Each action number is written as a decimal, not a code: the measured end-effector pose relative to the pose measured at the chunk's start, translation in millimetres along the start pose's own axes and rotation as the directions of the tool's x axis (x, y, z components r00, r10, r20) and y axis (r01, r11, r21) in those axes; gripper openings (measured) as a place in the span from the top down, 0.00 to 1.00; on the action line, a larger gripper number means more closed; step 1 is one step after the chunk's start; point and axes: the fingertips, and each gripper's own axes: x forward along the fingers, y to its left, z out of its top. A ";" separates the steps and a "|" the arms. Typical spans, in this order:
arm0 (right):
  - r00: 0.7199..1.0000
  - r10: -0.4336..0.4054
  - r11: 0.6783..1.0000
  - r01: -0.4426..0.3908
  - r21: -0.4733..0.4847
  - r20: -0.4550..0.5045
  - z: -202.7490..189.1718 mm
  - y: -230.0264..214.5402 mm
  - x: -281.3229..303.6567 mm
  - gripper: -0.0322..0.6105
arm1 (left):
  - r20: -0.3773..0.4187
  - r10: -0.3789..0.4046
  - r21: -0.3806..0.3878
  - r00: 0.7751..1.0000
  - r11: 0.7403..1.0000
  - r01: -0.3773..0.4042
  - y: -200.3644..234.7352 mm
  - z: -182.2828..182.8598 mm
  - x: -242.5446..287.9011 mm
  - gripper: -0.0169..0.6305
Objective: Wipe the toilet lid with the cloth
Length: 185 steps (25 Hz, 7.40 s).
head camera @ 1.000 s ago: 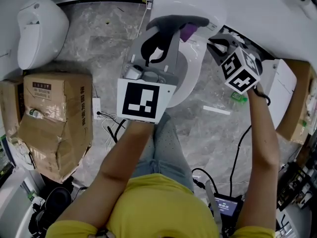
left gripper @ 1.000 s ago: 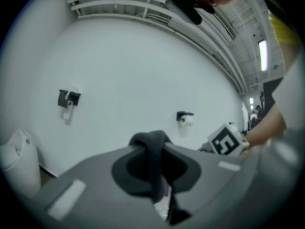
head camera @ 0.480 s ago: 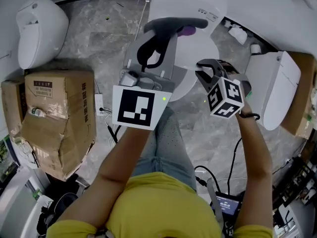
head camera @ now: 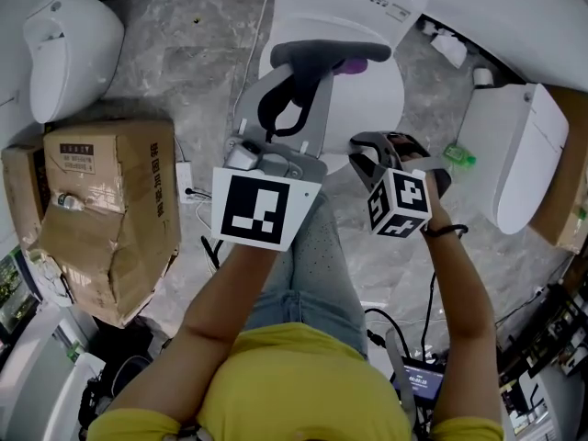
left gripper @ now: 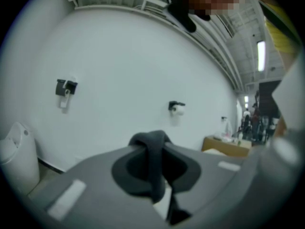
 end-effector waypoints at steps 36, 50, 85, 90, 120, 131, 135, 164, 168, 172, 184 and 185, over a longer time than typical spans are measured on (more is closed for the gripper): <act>0.913 0.407 0.789 -0.371 0.490 0.036 -35.5 112.2 139.8 0.90 | -0.242 -0.019 -0.053 0.970 0.999 0.006 -23.1 -143.8 -18.2 0.94; 0.941 0.338 0.647 -0.228 0.727 -0.007 -58.0 131.0 202.2 0.93 | -0.287 -0.007 -0.044 0.958 0.999 -0.005 -20.3 -166.5 -20.6 0.94; 0.992 0.095 0.343 -0.106 0.933 0.078 -68.4 90.4 223.1 0.93 | -0.341 -0.041 -0.070 0.939 0.997 0.018 -8.5 -206.2 -4.4 0.94; 0.996 -0.057 0.337 -0.049 0.940 0.073 -67.1 38.7 199.3 0.93 | -0.339 -0.048 -0.070 0.940 0.997 0.026 -3.5 -203.8 4.5 0.94; 0.841 -0.536 0.433 0.202 0.878 0.070 -39.2 -102.9 59.2 0.93 | -0.521 -0.014 0.011 0.853 1.000 0.023 72.7 -335.6 92.6 0.94; 0.855 -0.518 0.364 0.211 0.907 0.009 -76.2 -99.0 68.0 0.93 | -0.614 -0.069 0.086 0.787 0.984 0.153 52.4 -399.9 170.0 0.95; 0.848 -0.529 0.319 0.245 0.915 -0.043 -94.5 -94.4 54.5 0.93 | -0.637 -0.257 0.027 0.726 0.935 0.354 -37.7 -407.5 190.8 0.94; 0.898 -0.425 0.278 0.251 0.927 -0.116 -141.5 -14.7 98.1 0.93 | -0.668 -0.258 -0.088 0.698 0.959 0.271 -79.4 -445.4 59.4 0.94; 0.894 -0.425 0.268 0.275 0.923 -0.143 -153.5 -6.1 86.3 0.93 | -0.686 -0.369 -0.154 0.628 0.916 0.370 -142.3 -459.3 50.1 0.94; 0.899 -0.422 0.287 0.257 0.923 -0.119 -145.7 -0.8 86.4 0.93 | -0.700 -0.373 -0.169 0.609 0.915 0.366 -130.4 -467.2 4.6 0.94; 0.914 -0.403 0.331 0.184 0.926 -0.037 -109.0 7.5 110.9 0.93 | -0.761 -0.009 -0.004 0.649 1.000 0.008 8.6 -470.2 -80.1 0.95; 0.915 -0.401 0.331 0.187 0.925 -0.042 -111.6 9.0 110.9 0.93 | -0.747 -0.028 -0.007 0.664 0.999 0.034 -5.6 -469.7 -71.5 0.95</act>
